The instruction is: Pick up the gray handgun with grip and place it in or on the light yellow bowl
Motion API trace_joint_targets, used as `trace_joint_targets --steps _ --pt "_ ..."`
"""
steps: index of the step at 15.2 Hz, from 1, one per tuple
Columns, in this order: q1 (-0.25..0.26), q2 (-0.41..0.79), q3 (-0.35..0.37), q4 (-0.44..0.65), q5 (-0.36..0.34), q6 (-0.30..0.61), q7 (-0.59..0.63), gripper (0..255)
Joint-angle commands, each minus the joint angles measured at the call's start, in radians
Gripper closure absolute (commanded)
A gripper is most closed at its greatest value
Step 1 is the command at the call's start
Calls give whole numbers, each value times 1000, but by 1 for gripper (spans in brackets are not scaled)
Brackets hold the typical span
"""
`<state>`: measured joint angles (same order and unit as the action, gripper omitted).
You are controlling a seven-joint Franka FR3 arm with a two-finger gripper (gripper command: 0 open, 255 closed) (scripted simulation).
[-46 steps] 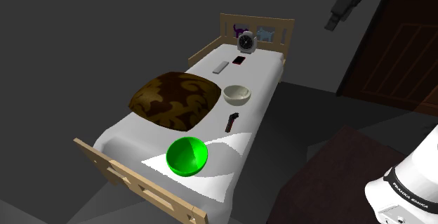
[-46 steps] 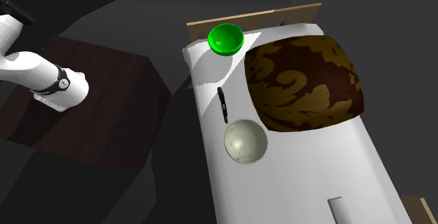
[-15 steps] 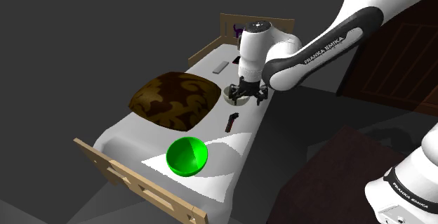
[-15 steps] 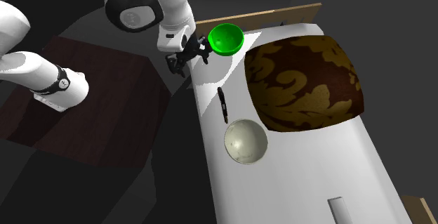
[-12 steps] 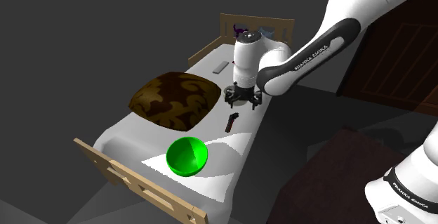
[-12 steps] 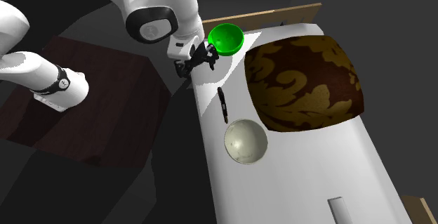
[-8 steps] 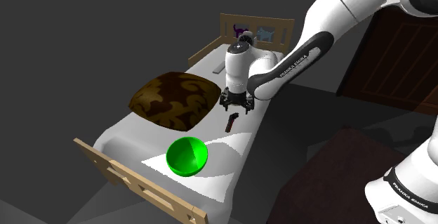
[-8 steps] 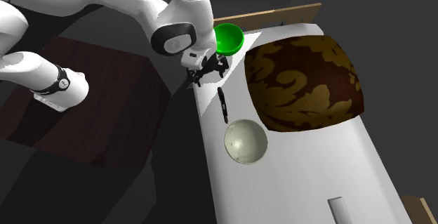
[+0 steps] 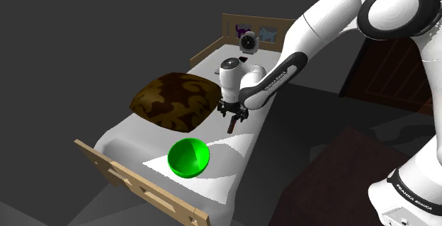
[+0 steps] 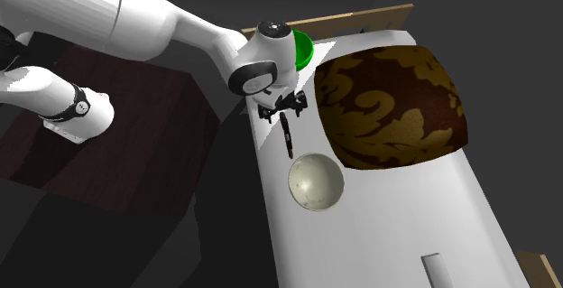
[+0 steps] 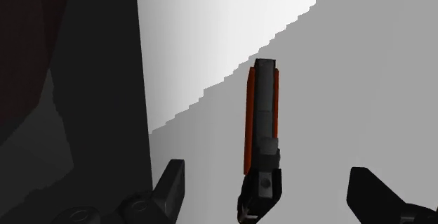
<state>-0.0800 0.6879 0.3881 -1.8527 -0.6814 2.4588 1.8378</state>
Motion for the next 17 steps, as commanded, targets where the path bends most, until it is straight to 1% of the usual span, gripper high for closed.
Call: trace_joint_targets --steps 1,5,13,14,17 --pt "8 27 -12 17 -11 11 9 0" --pt "20 80 -37 41 -36 39 23 0" --pt "20 79 -37 41 -36 39 23 0" --pt "20 79 -37 41 -36 39 23 255" --pt "20 79 -37 41 -36 39 23 255"
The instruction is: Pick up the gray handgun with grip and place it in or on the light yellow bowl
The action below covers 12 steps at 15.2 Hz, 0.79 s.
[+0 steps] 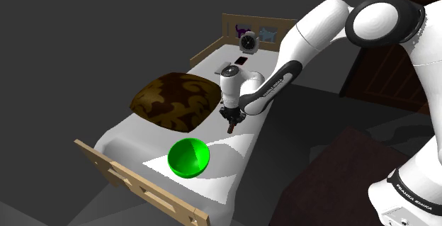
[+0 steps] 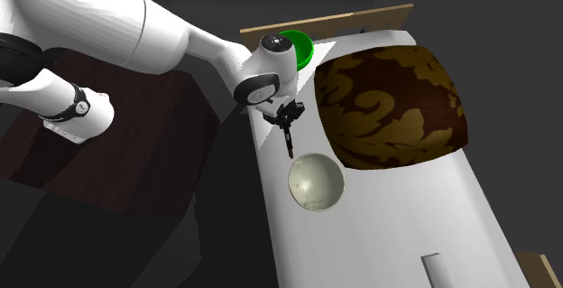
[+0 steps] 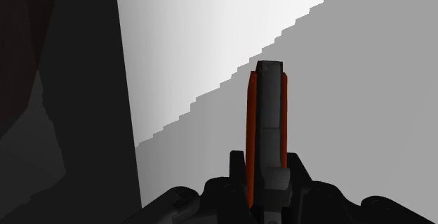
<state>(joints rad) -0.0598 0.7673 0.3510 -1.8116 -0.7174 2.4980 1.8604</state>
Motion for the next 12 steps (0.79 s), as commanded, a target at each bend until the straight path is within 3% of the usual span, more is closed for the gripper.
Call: trace_joint_targets --steps 1,12 --pt "0 0 0 0 0 0 0 255" --pt "-23 -65 32 -24 35 -40 -29 255"
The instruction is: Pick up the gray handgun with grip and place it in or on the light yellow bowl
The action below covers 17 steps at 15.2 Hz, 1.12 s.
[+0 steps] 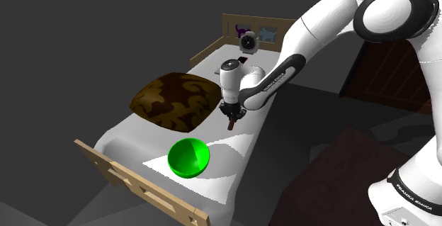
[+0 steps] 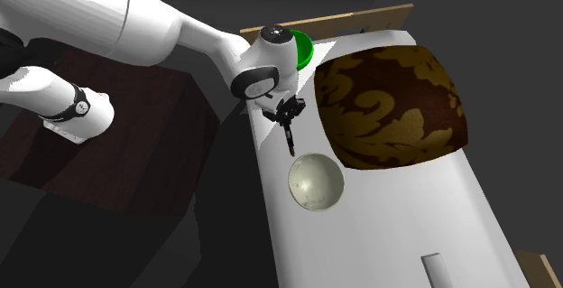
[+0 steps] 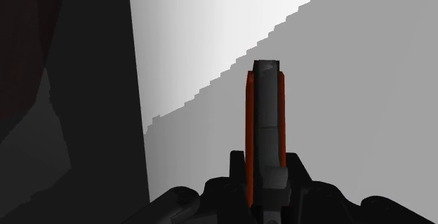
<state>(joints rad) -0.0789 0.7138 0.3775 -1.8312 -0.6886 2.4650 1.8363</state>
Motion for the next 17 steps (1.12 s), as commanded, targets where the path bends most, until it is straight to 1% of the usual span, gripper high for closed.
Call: trace_joint_targets --steps 1,17 --pt "-8 -22 11 -8 12 -14 -10 255" --pt "-64 -178 91 -31 119 -135 -96 255"
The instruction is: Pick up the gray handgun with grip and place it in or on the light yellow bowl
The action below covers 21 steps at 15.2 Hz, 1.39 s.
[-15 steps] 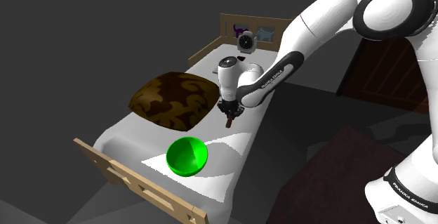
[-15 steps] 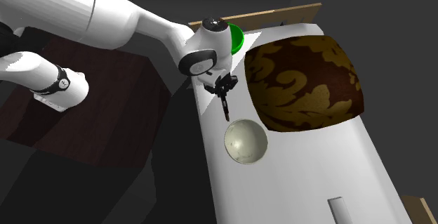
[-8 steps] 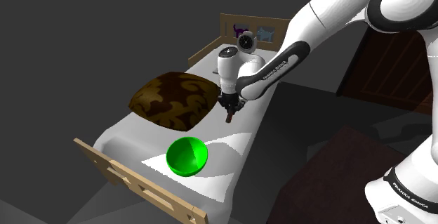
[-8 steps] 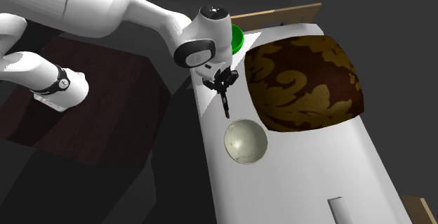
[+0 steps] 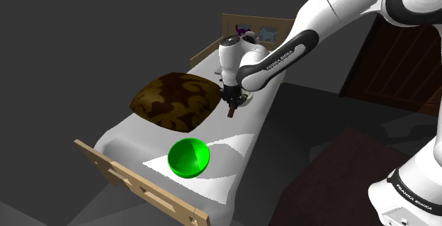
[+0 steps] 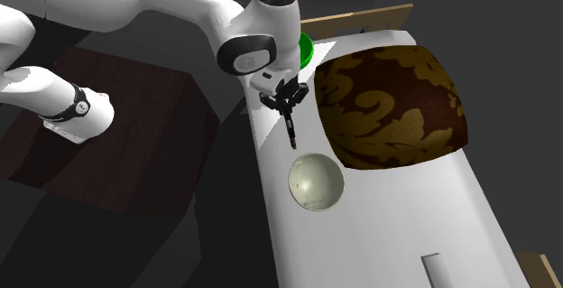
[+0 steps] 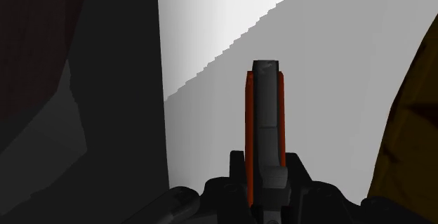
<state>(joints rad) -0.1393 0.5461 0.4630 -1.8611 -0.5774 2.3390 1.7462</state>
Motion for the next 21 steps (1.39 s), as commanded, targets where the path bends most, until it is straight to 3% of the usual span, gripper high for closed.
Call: trace_joint_targets --steps 1,10,21 --pt "-7 -19 10 0 15 -17 -12 255" --pt "-30 -91 44 13 73 -90 -59 255" --pt "-100 87 -11 375 83 -235 -297 255"
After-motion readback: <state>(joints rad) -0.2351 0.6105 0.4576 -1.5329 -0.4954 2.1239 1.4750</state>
